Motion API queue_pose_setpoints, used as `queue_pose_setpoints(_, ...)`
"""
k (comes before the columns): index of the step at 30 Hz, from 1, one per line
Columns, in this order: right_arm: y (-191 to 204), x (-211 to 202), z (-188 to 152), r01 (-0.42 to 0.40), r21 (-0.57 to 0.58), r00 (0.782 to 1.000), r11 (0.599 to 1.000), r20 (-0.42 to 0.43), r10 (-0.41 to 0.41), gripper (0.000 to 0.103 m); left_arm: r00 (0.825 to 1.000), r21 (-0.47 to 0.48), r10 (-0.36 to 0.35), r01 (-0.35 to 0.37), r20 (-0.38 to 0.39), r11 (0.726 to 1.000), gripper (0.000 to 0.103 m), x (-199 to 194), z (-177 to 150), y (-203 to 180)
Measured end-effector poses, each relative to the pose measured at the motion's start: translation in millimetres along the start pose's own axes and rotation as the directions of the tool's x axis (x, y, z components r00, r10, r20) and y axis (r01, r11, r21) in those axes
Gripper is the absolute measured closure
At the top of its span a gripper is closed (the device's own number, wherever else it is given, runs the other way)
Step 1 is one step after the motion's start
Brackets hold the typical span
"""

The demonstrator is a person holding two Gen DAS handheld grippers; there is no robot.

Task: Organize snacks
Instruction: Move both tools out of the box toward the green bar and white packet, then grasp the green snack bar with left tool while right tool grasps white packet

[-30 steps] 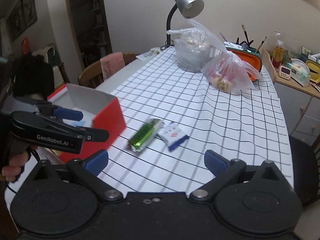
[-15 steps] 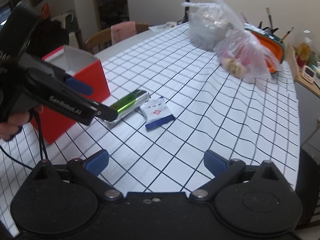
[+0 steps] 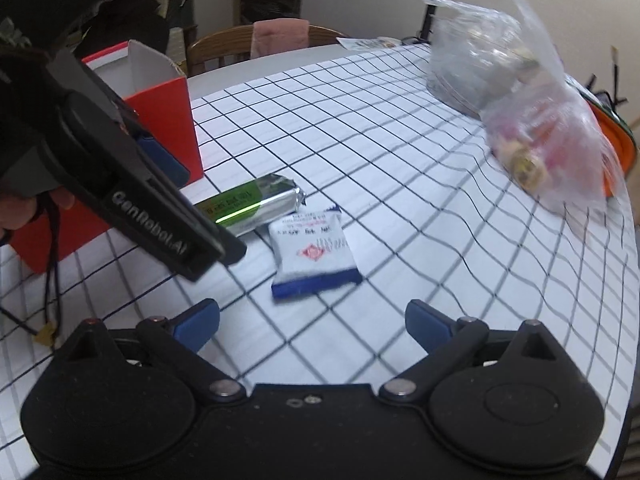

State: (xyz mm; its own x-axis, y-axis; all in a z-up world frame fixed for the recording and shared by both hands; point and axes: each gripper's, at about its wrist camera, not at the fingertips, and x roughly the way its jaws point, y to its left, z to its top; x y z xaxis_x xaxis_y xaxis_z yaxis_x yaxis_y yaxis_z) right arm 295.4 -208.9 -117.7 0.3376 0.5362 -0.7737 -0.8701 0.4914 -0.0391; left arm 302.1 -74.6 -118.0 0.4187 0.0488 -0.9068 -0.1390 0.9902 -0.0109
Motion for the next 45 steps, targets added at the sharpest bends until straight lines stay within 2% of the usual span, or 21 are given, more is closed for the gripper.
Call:
queue_pose_setpoints(12,-5,42,6,-0.029,-0.042,0.999,0.999,0.028,0.030,0.010,0.999,-0.025,0.013,-0.014,-0.034,1.000,0.021,22,6,1)
queue_pose_setpoints(16,-6,49,9,-0.051,-0.028,0.998,0.998,0.034,0.052,0.015,0.999,-0.097,-0.022,0.017,-0.045,0.995,0.025,25,9,9)
queue_pose_setpoints(21,-8,50,9,-0.099,-0.024,0.994,0.995,0.052,0.100,0.026,0.998,-0.141,-0.041,0.035,-0.046,0.989,0.027,28,9,14)
queue_pose_setpoints(25,-12,45,6,-0.130,-0.029,0.990,0.991,0.056,0.132,0.043,0.998,-0.156,-0.056,0.049,-0.040,0.987,0.027,28,10,16)
queue_pose_setpoints(29,-21,38,-1,-0.111,-0.016,0.992,0.994,0.053,0.112,0.049,0.997,-0.153,-0.067,0.061,-0.038,0.986,0.028,25,9,18)
queue_pose_setpoints(34,-38,26,-13,-0.074,0.041,0.997,0.996,0.042,0.072,0.051,0.998,-0.134,-0.048,0.042,-0.041,0.990,0.029,27,6,14)
queue_pose_setpoints(39,-38,19,-22,-0.045,0.075,0.999,0.996,0.032,0.042,0.051,0.999,-0.121,-0.009,0.004,-0.037,0.993,0.034,30,4,12)
queue_pose_setpoints(44,-32,11,-27,0.004,0.163,1.000,0.987,0.013,-0.007,0.051,0.999,-0.099,0.045,-0.047,-0.025,0.994,0.060,27,2,8)
queue_pose_setpoints(45,-30,8,-29,0.014,0.182,1.000,0.983,0.012,-0.016,0.052,0.998,-0.102,0.050,-0.052,-0.024,0.993,0.060,27,2,8)
